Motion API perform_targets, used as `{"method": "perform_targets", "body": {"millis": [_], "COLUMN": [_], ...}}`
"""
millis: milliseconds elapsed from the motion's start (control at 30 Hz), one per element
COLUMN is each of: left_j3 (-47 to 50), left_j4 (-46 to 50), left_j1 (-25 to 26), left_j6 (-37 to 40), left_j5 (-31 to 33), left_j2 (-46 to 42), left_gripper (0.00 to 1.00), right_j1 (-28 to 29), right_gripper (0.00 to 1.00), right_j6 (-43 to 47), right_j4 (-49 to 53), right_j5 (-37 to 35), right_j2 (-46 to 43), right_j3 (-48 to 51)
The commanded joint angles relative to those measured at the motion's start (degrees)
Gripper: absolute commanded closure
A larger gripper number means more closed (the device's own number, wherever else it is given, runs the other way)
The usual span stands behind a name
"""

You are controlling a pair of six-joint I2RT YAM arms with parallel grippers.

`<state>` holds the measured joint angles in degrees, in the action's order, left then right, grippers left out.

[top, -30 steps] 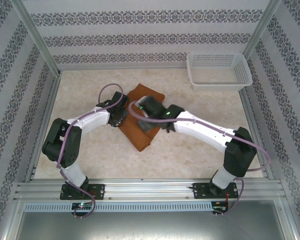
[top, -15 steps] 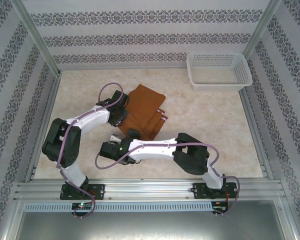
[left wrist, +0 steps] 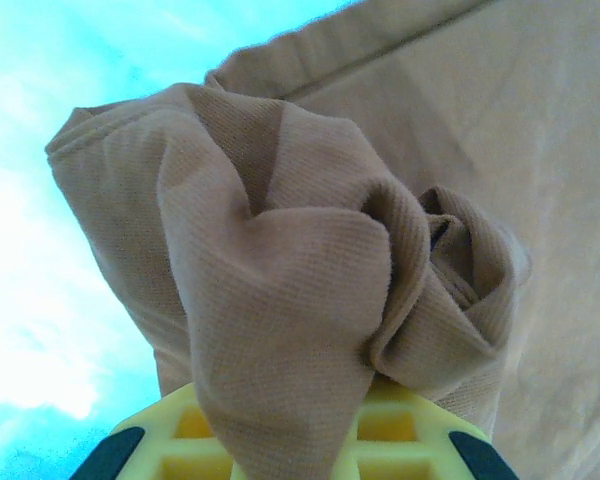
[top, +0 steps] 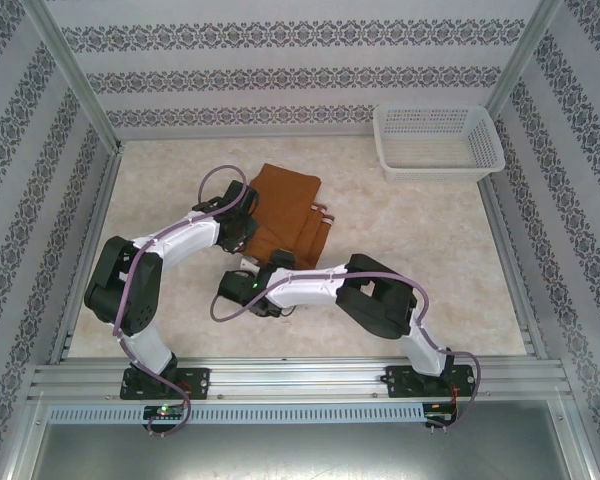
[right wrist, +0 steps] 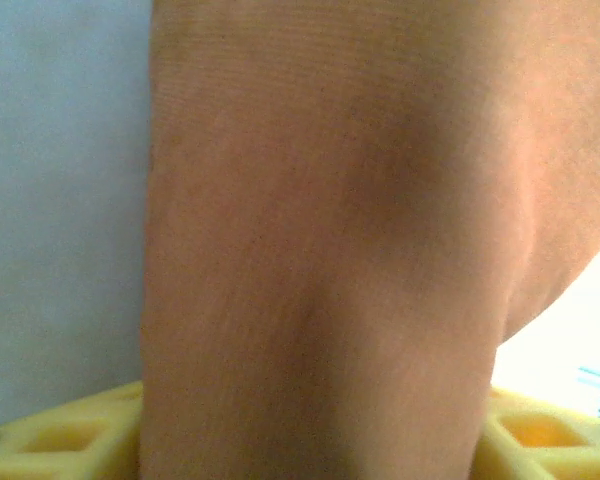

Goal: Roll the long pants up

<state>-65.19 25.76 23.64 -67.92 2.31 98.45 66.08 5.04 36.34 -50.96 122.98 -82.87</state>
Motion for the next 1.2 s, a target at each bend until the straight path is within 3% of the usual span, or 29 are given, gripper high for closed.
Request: {"method": "perform_targets", "body": {"millis": [0, 33, 200, 233, 267, 367, 767, 1167], "left_j3": [-0.7, -0.5, 0.5, 0.2, -0.2, -1.7, -2.0, -1.5], "left_j4": [3.9, 4.0, 4.5, 5.1, 5.8, 7.5, 8.2, 5.5], "left_j1": [0.3, 0.2, -0.8, -1.0, -1.2, -1.2, -1.1, -0.1], "left_j6": [2.1, 2.1, 2.3, 2.3, 2.3, 2.4, 0.9, 0.6], "left_j5": [-0.7, -0.5, -0.4, -0.3, 0.0, 1.1, -0.3, -1.3], "left_j2": [-3.5, -3.9, -5.9, -6.0, -6.1, -6.0, -7.5, -5.7], "left_gripper": [1.0, 1.0, 0.99, 0.9, 0.74, 0.01, 0.0, 0.0], "right_j1": [-5.5, -6.2, -9.8, -10.1, -10.5, -12.4, -21.4, -28.0], "right_gripper": [0.77, 1.0, 1.0, 1.0, 1.0, 1.0, 1.0, 1.0], "right_j6": [2.3, 1.9, -0.5, -0.5, -0.3, -0.9, -4.5, -11.3], "right_j4": [-2.4, -3.3, -4.7, -4.9, -4.5, -2.1, 11.6, 15.5], "right_j5": [7.6, 9.2, 24.5, 26.7, 29.3, 37.3, 71.1, 96.1], "right_j2": [-1.9, -2.4, -6.9, -8.0, -9.1, -11.8, -9.5, -3.7], "right_j3": [4.4, 5.3, 8.5, 8.9, 8.7, 6.9, -8.1, -15.9]}}
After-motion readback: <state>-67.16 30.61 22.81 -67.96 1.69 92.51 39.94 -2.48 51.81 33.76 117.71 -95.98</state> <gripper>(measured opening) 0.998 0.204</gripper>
